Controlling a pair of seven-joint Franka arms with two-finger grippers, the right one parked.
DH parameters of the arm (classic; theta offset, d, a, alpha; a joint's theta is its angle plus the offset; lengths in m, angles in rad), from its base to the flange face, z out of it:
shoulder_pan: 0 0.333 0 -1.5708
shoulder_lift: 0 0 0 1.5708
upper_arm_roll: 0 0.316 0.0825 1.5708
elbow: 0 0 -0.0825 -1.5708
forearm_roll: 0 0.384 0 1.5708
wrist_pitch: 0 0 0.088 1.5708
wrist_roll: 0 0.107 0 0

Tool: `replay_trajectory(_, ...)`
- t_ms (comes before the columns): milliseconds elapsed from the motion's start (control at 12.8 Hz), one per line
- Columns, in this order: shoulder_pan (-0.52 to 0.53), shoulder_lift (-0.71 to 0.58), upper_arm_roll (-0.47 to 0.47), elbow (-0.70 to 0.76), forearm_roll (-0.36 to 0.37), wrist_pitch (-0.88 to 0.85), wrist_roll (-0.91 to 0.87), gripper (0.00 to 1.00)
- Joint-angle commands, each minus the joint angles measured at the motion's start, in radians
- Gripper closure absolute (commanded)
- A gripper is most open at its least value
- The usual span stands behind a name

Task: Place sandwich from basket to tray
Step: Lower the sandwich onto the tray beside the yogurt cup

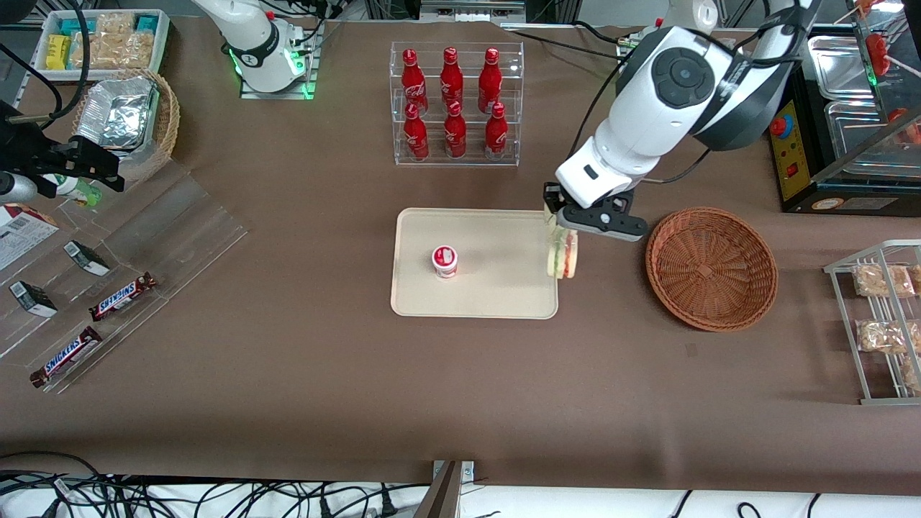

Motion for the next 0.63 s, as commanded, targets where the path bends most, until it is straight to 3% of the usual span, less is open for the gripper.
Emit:
replay_trajectory(0,-0.041,0.060,-0.005,-0.051,0.062,0.124,-0.066,1.00)
replay_trajectory(235,-0.078,0.159,-0.005,-0.076,0.179,0.230,-0.142,1.00)
replay_trajectory(548,-0.101,0.291,-0.005,-0.076,0.423,0.281,-0.313,1.00)
